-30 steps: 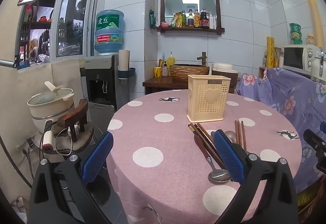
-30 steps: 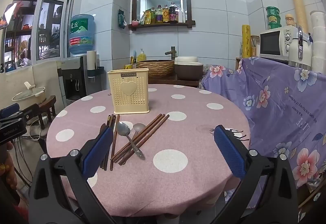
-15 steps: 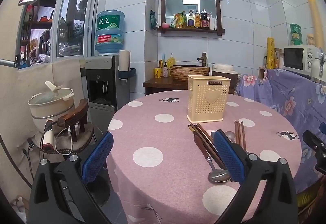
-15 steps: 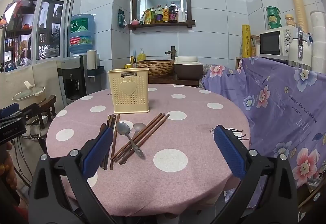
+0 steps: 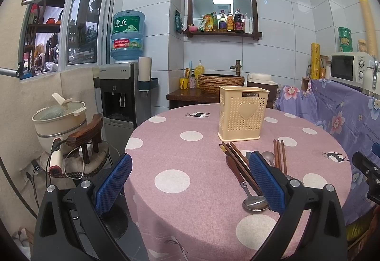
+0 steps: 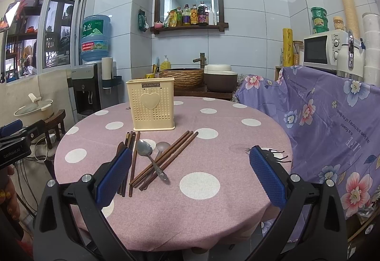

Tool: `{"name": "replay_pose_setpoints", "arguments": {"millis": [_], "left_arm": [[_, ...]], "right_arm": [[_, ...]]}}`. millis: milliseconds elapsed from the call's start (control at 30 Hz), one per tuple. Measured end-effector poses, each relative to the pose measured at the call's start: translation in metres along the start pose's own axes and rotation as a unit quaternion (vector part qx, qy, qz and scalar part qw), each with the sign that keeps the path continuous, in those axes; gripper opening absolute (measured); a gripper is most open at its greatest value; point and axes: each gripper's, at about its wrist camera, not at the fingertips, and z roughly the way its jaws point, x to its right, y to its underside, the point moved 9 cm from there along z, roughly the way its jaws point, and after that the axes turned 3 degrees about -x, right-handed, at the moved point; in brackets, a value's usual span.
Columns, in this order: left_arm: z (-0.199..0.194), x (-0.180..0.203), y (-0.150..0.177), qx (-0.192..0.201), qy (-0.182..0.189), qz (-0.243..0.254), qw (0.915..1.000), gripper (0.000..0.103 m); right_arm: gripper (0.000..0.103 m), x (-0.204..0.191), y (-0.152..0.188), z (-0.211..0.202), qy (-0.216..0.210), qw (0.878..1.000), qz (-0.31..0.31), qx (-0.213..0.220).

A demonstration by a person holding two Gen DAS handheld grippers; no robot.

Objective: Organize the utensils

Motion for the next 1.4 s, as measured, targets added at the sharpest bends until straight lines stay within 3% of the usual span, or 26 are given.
{"name": "replay_pose_setpoints", "arguments": {"millis": [1400], "left_arm": [[0.002,0.0,0.006,-0.003,0.0,-0.002,1.0,0.098]], "right_arm": [[0.098,-0.01,-0.001,0.003,-0.001,1.0,-0.001,-0.002]]}}
